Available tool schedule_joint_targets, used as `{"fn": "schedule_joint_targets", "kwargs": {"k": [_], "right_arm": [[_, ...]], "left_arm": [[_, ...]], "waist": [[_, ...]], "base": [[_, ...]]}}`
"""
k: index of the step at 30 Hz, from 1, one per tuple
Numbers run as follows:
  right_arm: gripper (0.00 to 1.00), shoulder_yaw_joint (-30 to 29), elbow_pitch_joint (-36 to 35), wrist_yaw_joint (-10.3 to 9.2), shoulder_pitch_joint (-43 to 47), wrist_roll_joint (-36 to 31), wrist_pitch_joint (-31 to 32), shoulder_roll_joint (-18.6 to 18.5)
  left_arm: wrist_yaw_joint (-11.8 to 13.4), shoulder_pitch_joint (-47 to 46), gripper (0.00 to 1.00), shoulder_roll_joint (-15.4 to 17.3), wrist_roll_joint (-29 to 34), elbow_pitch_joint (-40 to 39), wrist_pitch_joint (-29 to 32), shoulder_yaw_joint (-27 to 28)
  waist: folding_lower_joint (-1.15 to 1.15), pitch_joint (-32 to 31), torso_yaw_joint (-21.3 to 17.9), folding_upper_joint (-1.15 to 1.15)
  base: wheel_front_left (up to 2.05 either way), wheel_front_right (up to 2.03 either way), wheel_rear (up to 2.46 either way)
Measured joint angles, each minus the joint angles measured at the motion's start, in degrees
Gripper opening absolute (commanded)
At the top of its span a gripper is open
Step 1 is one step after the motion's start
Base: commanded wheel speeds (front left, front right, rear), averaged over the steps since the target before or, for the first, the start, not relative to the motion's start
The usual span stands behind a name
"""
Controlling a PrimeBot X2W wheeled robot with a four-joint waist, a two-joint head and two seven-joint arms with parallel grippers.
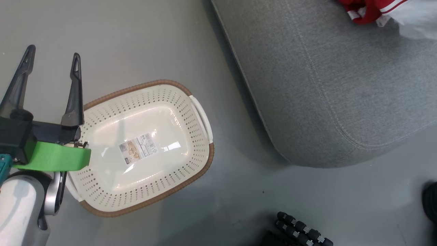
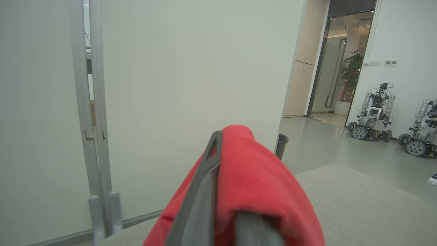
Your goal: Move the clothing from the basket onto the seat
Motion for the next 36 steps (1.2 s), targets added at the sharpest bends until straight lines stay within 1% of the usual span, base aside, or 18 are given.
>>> {"fn": "schedule_joint_targets", "kwargs": {"k": [2, 5, 8, 12, 17, 18, 19, 20, 24, 27, 33, 36], "right_arm": [[0.0, -0.3, 3.0, 0.0, -1.7, 0.3, 0.0, -1.8], [0.0, 1.3, 8.0, 0.0, -2.9, 0.5, 0.0, -2.9], [0.0, 2.9, 13.5, 0.0, -3.6, 1.0, -0.7, -2.4], [0.0, 4.4, 20.0, 0.0, -3.6, 1.9, -3.2, -1.1], [0.0, 6.1, 26.1, 0.0, -3.3, 3.1, -6.1, -0.2], [0.26, 6.4, 26.8, 0.0, -3.0, 3.1, -6.7, -0.1], [0.78, 6.7, 27.5, 0.0, -2.6, 3.1, -7.2, 0.0], [1.0, 6.7, 28.0, 0.0, -2.2, 3.1, -7.6, 0.3], [1.0, 6.6, 28.1, 0.0, 1.1, 2.4, -9.0, 1.5], [1.0, 5.7, 25.9, 0.0, 4.8, 2.1, -9.4, 3.5], [1.0, 1.2, 12.5, 0.0, 15.7, -2.3, -9.4, 9.8], [1.0, 0.1, 6.6, 0.0, 20.6, -4.3, -9.4, 12.4]], "left_arm": [[-0.2, -1.1, 1.0, 0.0, 0.2, -0.3, -0.1, -0.2], [-0.5, -2.0, 1.0, 0.0, 0.4, -0.5, -0.5, -0.5], [-0.6, -2.8, 1.0, 0.0, 0.4, -0.6, -0.6, -0.6], [-0.6, -3.3, 1.0, -0.1, 0.5, -0.3, -1.1, -0.7], [-0.6, -3.5, 1.0, -0.1, 0.4, 0.2, -1.6, -0.6], [-0.6, -3.5, 1.0, -0.1, 0.3, 0.4, -1.8, -0.5], [-0.6, -3.5, 1.0, -0.2, 0.3, 0.7, -2.0, -0.6], [-0.6, -3.5, 1.0, -0.4, 0.2, 0.9, -2.1, -0.7], [-0.5, -3.3, 1.0, -1.2, -0.2, 2.1, -3.2, -1.0], [-0.4, -2.9, 1.0, -2.0, -0.9, 3.2, -4.1, -1.2], [-0.1, -1.2, 1.0, -3.1, -2.1, 5.6, -5.6, -1.3], [-0.1, -0.2, 1.0, -4.4, -2.8, 7.2, -6.4, -1.3]], "waist": [[0.0, 1.7, 1.2, 0.0], [0.0, 3.9, 2.8, 0.0], [0.0, 6.0, 4.4, 0.0], [0.0, 8.4, 6.3, 0.0], [0.0, 10.0, 8.1, 0.0], [0.0, 10.1, 8.4, 0.0], [0.0, 10.1, 8.6, 0.0], [0.0, 10.0, 8.7, 0.0], [0.0, 8.7, 8.8, 0.0], [-0.01, 7.2, 8.7, 0.0], [-0.01, 3.5, 8.3, 0.0], [-0.01, 1.4, 8.2, 0.0]], "base": [[0.0, 0.0, 0.0], [0.0, 0.0, 0.0], [0.0, 0.0, 0.0], [0.0, 0.0, 0.0], [0.0, 0.0, 0.0], [0.0, 0.0, 0.0], [0.0, 0.0, 0.0], [0.0, 0.0, 0.0], [0.0, 0.0, 0.0], [0.0, 0.0, 0.0], [0.0, 0.0, 0.0], [0.0, 0.0, 0.0]]}}
